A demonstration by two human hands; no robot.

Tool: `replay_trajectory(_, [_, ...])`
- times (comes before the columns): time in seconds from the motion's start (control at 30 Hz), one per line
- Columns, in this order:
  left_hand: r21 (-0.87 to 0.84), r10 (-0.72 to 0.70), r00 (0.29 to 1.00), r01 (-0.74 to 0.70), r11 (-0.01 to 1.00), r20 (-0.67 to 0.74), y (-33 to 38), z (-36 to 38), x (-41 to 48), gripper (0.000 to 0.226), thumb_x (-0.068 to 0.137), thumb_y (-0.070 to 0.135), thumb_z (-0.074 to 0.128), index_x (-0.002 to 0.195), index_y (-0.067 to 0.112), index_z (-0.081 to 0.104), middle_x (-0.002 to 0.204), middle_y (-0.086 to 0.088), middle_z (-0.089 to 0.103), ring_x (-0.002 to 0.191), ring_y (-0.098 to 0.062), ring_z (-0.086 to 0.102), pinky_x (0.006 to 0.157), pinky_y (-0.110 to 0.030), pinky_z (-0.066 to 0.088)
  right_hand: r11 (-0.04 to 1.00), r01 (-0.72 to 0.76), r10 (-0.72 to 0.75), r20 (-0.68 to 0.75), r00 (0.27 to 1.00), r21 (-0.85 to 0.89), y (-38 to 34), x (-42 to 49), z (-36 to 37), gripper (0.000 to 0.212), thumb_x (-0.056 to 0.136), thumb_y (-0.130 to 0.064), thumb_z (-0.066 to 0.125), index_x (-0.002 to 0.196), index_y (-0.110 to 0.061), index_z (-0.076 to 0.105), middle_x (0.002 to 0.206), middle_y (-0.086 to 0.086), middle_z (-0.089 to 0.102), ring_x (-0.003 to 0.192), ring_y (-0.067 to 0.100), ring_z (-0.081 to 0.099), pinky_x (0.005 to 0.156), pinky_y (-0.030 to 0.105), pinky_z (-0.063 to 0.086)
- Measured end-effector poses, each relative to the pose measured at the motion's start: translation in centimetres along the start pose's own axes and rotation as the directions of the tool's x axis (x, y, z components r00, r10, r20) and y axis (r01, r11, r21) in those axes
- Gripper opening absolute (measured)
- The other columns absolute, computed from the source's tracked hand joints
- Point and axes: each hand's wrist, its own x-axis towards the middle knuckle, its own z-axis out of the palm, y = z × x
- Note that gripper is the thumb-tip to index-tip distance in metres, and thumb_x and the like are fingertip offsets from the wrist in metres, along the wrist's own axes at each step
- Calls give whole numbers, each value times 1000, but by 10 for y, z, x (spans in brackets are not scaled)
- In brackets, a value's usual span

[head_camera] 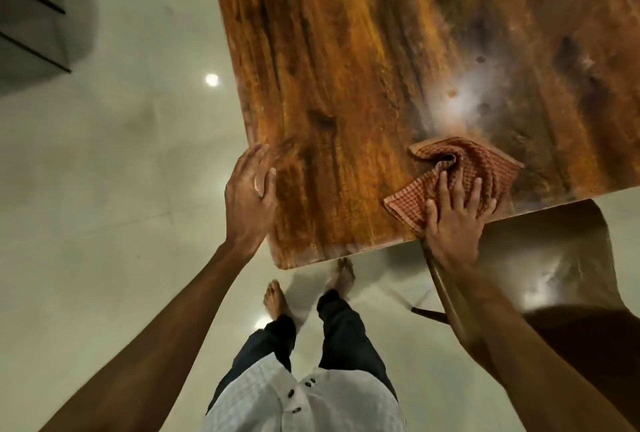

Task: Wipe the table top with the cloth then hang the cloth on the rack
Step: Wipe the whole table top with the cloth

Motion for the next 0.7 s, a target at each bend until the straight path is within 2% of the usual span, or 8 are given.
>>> replay_trajectory(0.07, [-6,-46,999,46,999,-24,-17,-13,-11,41,104,27,55,143,14,56,149,-1,55,138,-13,48,115,-11,28,994,102,-102,16,995,-41,-51,-32,17,62,106,-51,25,164,-28,27,175,7,12,159,43,7,118,79,7])
replay_trajectory(0.17, [-32,-77,995,75,997,-60,-41,-28,-26,39,103,20,56,141,13,57,148,-2,56,139,-15,49,118,-24,34,946,323,-322,39,946,-32,-143,-92,54,63,107,-54,26,166,-33,18,175,5,10,160,41,8,117,79,7])
replay_trajectory(0.23, [-60,-75,994,70,996,-79,-55,-41,-36,38,102,18,56,140,13,58,147,-3,56,138,-15,49,117,-26,36,902,431,-429,66,901,-14,-196,-117,70,62,108,-52,25,166,-35,13,176,2,7,161,39,6,117,80,8])
replay_trajectory(0.4, [-110,-117,989,107,988,-88,-78,-70,-50,39,102,17,56,141,13,57,148,-3,55,140,-15,48,117,-32,38,878,472,-460,137,877,-75,-219,-105,67,62,109,-52,22,167,-34,11,176,-1,4,161,35,3,121,75,6])
replay_trajectory(0.53, [-128,-108,990,97,987,-85,-91,-91,-53,39,102,15,57,141,11,57,148,-5,55,140,-18,48,117,-36,38,899,432,-422,125,898,-70,-259,-62,58,61,110,-47,21,167,-27,11,175,3,9,161,36,5,124,69,8])
replay_trajectory(0.7, [-150,-119,990,107,983,-77,-98,-108,-43,40,102,16,57,142,12,57,149,-4,54,141,-18,47,117,-39,39,905,421,-411,125,903,-66,-277,-48,52,63,111,-44,18,168,-20,2,176,4,-2,162,29,-7,128,57,8])
